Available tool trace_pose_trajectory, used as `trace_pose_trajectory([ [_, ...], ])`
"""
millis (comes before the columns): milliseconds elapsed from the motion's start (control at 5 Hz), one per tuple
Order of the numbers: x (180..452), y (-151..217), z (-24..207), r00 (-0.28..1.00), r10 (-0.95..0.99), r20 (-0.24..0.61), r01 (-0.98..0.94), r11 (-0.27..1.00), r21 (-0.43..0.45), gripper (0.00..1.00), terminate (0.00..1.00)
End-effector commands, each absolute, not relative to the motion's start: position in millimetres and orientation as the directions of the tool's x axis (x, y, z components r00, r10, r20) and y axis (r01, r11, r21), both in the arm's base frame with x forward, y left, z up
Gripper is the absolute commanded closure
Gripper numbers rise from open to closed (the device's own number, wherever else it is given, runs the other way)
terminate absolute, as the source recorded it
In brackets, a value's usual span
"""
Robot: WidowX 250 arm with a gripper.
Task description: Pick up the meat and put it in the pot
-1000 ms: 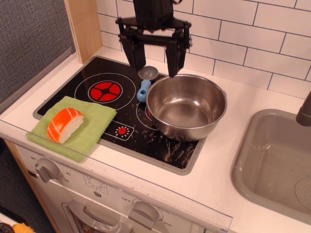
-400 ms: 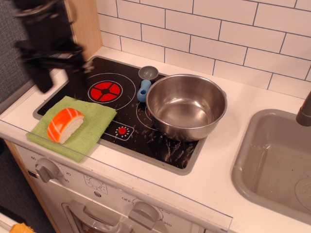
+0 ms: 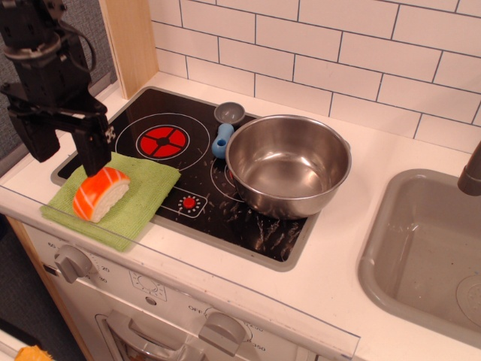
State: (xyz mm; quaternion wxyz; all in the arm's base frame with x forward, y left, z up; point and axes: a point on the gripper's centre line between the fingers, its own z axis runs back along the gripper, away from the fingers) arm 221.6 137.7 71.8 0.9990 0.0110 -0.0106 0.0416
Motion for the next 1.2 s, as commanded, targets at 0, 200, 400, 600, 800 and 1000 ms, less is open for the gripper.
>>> trace_pose_trajectory([
  [0,230,129,47,0.999,0.052,-0.018,-0.049,0.994,0.1,0.0,0.0],
  [200,230,126,35,0.997,0.061,-0.04,-0.057,0.993,0.103,0.0,0.0],
  [400,230,127,26,0.995,0.078,-0.059,-0.073,0.993,0.094,0.0,0.0],
  [600,232,125,30,0.996,0.068,-0.057,-0.062,0.993,0.102,1.0,0.0],
  [800,234,113,60,0.998,0.057,0.005,-0.057,0.994,0.089,1.0,0.0],
  [1000,246,66,106,0.994,0.026,0.108,-0.03,0.999,0.033,1.0,0.0],
])
